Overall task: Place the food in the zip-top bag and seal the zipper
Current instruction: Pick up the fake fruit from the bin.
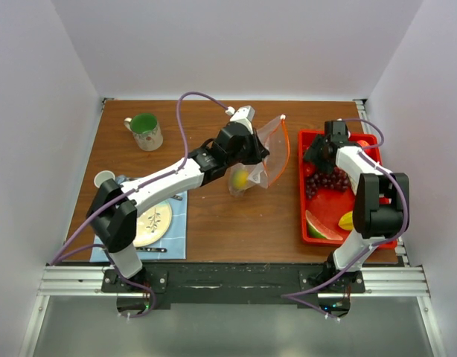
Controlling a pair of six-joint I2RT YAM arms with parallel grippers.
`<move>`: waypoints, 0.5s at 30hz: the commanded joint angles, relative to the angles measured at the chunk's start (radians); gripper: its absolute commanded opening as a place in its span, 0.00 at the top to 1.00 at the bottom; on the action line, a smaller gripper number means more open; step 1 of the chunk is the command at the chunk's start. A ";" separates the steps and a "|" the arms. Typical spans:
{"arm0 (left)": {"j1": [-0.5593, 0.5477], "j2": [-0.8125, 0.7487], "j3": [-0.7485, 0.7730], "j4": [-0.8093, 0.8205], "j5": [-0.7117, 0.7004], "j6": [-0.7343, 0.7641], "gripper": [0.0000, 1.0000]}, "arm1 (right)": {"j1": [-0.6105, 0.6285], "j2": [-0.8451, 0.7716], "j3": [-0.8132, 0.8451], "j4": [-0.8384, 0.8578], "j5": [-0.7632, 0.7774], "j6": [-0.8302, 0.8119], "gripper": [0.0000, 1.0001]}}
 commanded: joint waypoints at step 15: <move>-0.002 -0.028 0.026 -0.022 -0.038 0.057 1.00 | 0.001 -0.214 0.059 -0.128 0.054 -0.020 0.90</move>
